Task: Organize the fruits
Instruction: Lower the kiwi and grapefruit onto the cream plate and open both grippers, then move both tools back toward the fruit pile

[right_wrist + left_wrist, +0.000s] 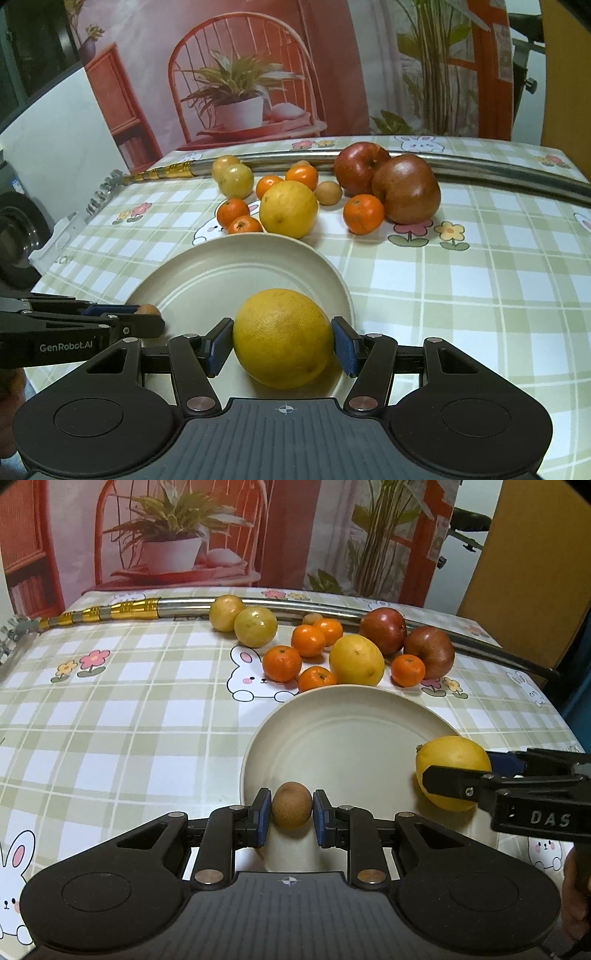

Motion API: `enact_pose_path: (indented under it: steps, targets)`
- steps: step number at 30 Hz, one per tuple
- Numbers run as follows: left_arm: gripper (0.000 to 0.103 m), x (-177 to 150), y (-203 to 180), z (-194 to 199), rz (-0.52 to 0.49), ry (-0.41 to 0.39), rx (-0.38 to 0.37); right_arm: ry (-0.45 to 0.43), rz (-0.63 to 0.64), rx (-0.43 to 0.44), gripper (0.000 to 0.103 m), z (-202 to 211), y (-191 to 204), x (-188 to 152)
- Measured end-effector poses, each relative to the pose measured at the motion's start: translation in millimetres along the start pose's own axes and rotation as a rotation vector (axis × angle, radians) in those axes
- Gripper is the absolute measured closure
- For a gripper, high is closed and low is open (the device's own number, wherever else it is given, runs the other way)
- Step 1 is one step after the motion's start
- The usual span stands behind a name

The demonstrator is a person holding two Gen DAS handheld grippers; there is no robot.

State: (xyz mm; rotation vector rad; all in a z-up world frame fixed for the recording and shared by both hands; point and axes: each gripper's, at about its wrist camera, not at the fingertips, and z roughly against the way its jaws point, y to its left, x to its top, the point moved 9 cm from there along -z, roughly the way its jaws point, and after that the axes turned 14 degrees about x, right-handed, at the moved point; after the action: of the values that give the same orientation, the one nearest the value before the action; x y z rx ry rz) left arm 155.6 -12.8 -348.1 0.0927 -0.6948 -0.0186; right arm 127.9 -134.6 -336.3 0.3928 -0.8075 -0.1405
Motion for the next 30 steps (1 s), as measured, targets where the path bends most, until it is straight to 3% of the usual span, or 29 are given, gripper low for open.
enact_pose_path:
  steps: [5, 7, 9, 18, 25, 28, 30]
  targets:
    - [0.072, -2, -2, 3, 0.006, -0.015, 0.002, -0.029, 0.007, 0.012, 0.049, 4, 4, 2]
    - [0.063, -2, -2, 7, 0.019, -0.024, -0.007, -0.041, 0.013, 0.005, 0.049, 6, 5, 3]
    - [0.061, -3, -2, 11, 0.021, -0.038, -0.009, -0.051, 0.013, 0.004, 0.048, 8, 5, 4]
    - [0.061, -5, -2, 25, 0.023, -0.09, 0.005, -0.144, 0.026, 0.02, 0.045, 23, 13, 11]
    - [0.06, -3, 4, 30, 0.039, -0.098, 0.015, -0.155, 0.033, 0.015, 0.045, 26, 15, 13]
    - [0.047, 7, 8, 37, 0.017, -0.122, 0.046, -0.162, 0.037, 0.006, 0.045, 29, 14, 17]
    - [0.046, 15, 13, 42, 0.051, -0.134, 0.018, -0.172, 0.039, -0.005, 0.045, 32, 12, 20]
